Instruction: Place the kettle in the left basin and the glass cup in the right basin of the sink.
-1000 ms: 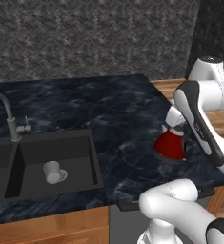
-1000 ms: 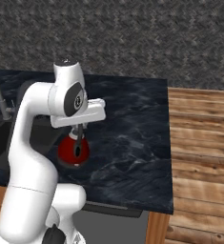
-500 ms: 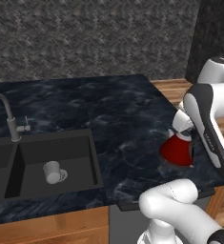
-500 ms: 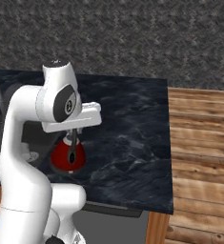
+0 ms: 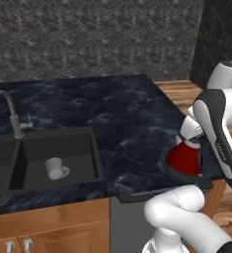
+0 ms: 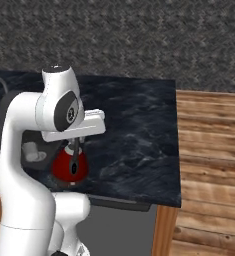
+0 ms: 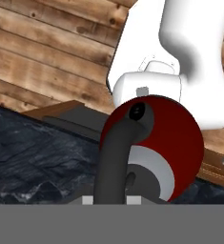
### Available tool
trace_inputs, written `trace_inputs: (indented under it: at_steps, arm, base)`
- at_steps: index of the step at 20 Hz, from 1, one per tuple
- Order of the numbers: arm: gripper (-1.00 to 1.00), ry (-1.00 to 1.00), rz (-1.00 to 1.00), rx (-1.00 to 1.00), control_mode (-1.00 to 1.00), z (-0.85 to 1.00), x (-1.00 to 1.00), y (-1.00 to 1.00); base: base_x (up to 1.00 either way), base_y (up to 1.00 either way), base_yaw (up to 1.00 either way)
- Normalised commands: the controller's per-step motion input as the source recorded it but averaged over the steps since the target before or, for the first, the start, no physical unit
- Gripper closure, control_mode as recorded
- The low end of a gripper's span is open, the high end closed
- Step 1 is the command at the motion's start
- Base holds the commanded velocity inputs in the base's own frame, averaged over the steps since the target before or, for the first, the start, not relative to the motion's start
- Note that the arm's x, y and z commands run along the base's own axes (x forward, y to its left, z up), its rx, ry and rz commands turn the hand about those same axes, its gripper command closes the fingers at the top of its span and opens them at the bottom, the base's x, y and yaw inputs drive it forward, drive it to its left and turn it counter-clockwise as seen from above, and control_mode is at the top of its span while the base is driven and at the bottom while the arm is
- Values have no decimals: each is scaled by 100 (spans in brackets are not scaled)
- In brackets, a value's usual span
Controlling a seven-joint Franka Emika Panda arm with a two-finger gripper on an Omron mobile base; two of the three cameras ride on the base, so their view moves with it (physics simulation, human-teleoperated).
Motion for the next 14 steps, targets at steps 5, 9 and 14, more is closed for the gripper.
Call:
trace_inputs:
  at_steps: [5, 9, 14]
  arm:
    - [100, 0, 0, 0, 100, 0, 0, 0]
    - [100, 0, 0, 0, 100, 0, 0, 0]
    - [100, 0, 0, 0, 100, 0, 0, 0]
  base:
    - [-50, 50, 0]
    - [-32, 78, 0]
    - [-17, 89, 0]
